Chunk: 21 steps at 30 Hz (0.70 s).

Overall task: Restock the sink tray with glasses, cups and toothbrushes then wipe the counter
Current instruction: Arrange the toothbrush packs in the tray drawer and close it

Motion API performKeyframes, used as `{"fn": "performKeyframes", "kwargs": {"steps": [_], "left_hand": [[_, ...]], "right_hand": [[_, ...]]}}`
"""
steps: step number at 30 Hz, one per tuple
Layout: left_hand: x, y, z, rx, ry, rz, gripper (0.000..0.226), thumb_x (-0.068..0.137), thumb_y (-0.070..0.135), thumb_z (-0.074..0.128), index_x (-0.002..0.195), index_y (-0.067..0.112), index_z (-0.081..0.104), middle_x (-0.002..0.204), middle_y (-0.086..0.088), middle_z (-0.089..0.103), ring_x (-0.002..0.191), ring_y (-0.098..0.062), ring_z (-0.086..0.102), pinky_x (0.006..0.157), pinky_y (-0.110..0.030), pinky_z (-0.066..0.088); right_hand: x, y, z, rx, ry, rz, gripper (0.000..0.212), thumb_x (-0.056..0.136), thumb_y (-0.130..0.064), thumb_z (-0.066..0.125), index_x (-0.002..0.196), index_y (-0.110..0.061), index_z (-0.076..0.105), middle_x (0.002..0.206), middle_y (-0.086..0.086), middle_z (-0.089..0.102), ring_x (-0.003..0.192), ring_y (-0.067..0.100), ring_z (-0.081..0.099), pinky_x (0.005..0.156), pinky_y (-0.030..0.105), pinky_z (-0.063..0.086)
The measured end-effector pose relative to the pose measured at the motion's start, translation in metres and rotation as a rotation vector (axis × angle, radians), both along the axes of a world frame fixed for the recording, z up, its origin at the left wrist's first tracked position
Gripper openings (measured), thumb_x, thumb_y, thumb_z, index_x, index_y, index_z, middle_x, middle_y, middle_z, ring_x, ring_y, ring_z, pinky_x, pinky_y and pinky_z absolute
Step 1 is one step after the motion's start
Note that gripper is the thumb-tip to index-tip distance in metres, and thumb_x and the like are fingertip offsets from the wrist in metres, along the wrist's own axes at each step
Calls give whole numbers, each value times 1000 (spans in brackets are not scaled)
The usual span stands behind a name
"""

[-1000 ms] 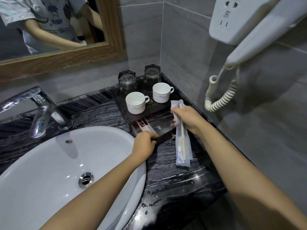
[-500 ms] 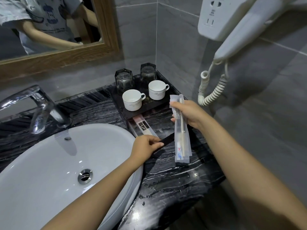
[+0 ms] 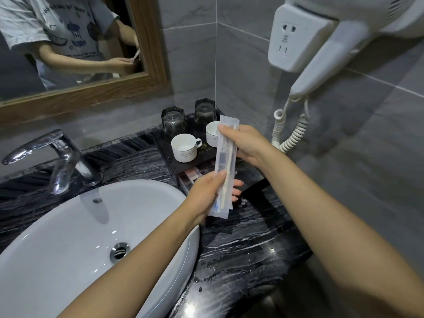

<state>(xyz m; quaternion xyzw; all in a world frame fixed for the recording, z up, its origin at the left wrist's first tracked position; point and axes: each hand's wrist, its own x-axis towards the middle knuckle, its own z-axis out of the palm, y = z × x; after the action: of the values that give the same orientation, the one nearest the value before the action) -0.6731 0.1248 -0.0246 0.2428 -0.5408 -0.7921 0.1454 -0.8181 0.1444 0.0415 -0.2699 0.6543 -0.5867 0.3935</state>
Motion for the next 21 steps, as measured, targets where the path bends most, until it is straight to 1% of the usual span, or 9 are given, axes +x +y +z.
{"fn": "performKeyframes", "kwargs": {"steps": [3, 5, 7, 9, 10, 12, 16, 18, 21], "left_hand": [[9, -13, -1, 62, -25, 106, 26, 94, 24, 47, 104, 3, 59, 81, -9, 75, 61, -15, 67, 56, -25, 57], [18, -26, -2, 62, -66, 180, 28, 94, 22, 47, 108, 0, 57, 81, -9, 74, 59, -13, 66, 54, -23, 55], [25, -38, -4, 50, -103, 227, 30, 94, 22, 47, 110, -2, 57, 85, -9, 72, 59, -12, 67, 53, -22, 54], [31, -46, -8, 62, -118, 244, 33, 93, 22, 48, 110, -4, 58, 86, -9, 70, 59, -12, 65, 53, -22, 54], [33, -48, -11, 78, -117, 246, 34, 93, 22, 49, 110, -5, 57, 86, -9, 68, 59, -13, 65, 54, -22, 55], [34, -49, -16, 116, -113, 252, 33, 92, 22, 52, 108, -5, 58, 84, -11, 66, 59, -14, 65, 55, -23, 56], [28, -44, -26, 175, -85, 252, 22, 90, 20, 55, 102, 2, 59, 86, -11, 68, 68, -16, 70, 63, -27, 59], [23, -40, -31, 215, -72, 244, 22, 89, 18, 56, 106, 4, 58, 89, -11, 70, 77, -19, 72, 66, -29, 59], [16, -35, -36, 267, -80, 213, 18, 90, 17, 56, 104, 6, 60, 89, -10, 74, 81, -19, 72, 63, -27, 58]], "right_hand": [[-5, -1, -17, 55, 219, 27, 35, 92, -49, 46, 80, -20, 62, 86, 1, 68, 83, 16, 64, 82, 32, 53], [-8, 8, -44, 163, 468, 45, 40, 97, -43, 37, 90, -14, 63, 92, 6, 68, 87, 21, 62, 88, 37, 48], [-9, 26, -79, 325, 794, 275, 36, 97, -35, 42, 100, -8, 66, 103, 10, 70, 97, 25, 62, 92, 39, 48], [-5, 45, -107, 464, 949, 537, 31, 95, -33, 49, 101, -11, 69, 106, 9, 71, 99, 26, 62, 91, 39, 47], [-3, 52, -115, 504, 967, 593, 33, 94, -35, 50, 96, -10, 70, 101, 11, 71, 96, 28, 62, 88, 37, 47], [-3, 59, -122, 503, 952, 565, 40, 94, -40, 50, 88, -6, 69, 90, 16, 70, 87, 30, 62, 82, 37, 47], [-5, 64, -122, 458, 917, 525, 43, 91, -42, 53, 89, -2, 68, 93, 20, 70, 87, 32, 63, 85, 44, 50], [-5, 69, -122, 456, 893, 520, 42, 89, -43, 56, 88, -4, 70, 92, 18, 71, 87, 30, 64, 85, 45, 50], [-7, 76, -124, 444, 852, 510, 34, 88, -42, 58, 87, -12, 74, 89, 9, 73, 86, 24, 65, 84, 44, 51]]}}
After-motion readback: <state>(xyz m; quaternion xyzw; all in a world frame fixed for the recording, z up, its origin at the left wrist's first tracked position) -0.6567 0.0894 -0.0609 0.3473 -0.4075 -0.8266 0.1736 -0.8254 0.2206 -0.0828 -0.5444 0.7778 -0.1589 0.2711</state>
